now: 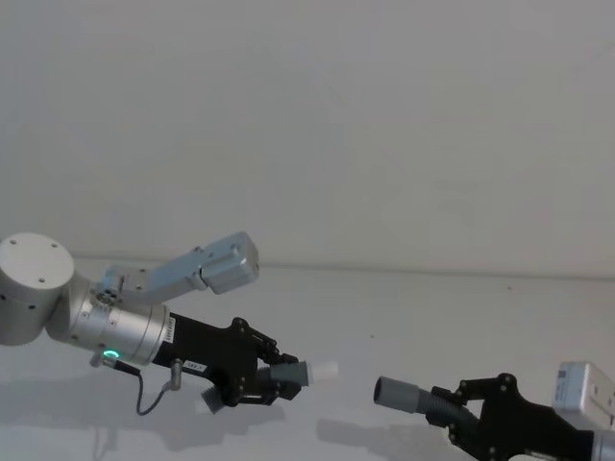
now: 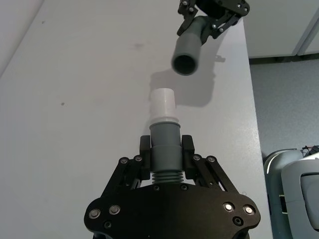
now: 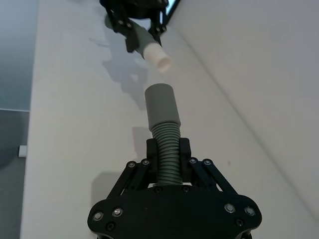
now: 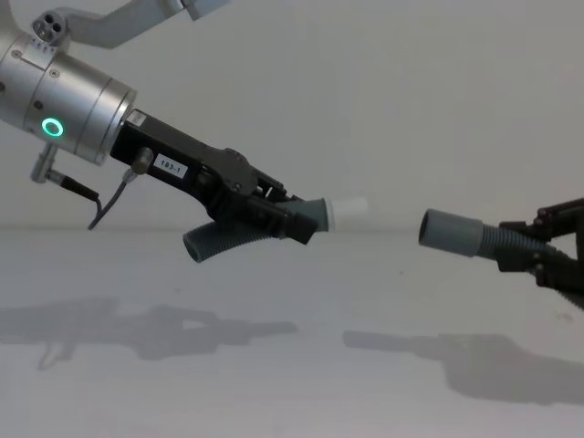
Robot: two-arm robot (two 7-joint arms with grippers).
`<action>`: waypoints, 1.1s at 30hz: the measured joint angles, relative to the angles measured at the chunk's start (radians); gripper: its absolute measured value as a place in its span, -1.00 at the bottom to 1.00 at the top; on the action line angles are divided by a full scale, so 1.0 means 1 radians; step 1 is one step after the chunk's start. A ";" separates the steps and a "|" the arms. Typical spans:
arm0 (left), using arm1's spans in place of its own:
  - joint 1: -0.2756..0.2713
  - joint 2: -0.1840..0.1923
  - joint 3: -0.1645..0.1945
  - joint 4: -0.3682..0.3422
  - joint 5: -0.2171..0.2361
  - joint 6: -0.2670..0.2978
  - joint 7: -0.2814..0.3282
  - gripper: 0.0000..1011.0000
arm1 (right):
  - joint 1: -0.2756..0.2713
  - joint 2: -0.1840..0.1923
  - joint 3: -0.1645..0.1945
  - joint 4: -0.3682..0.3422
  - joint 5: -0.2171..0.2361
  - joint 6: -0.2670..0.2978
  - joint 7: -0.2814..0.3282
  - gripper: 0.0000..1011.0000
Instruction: Use both hands to pick up one end of the pipe from the table, align the ends, and insert them.
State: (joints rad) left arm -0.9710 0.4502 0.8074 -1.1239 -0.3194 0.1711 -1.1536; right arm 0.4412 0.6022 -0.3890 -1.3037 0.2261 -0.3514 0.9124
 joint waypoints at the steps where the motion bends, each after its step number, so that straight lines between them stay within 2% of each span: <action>1: 0.000 0.000 0.000 0.000 0.000 0.000 0.000 -0.35 | 0.002 0.001 -0.001 0.001 0.001 -0.007 0.004 -0.55; 9: 0.000 0.000 0.000 0.000 0.000 0.000 0.000 -0.35 | 0.027 0.008 -0.010 0.008 0.011 -0.064 0.040 -0.55; 18: -0.002 0.004 0.002 -0.008 -0.002 -0.001 -0.001 -0.35 | 0.043 0.012 -0.021 0.010 0.009 -0.090 0.048 -0.55; 33: -0.015 0.010 0.014 -0.020 -0.009 -0.003 -0.014 -0.35 | 0.061 0.014 -0.037 0.008 -0.042 -0.111 0.013 -0.55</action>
State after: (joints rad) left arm -0.9857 0.4607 0.8214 -1.1441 -0.3281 0.1677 -1.1677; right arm 0.5023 0.6158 -0.4259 -1.2961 0.1840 -0.4619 0.9250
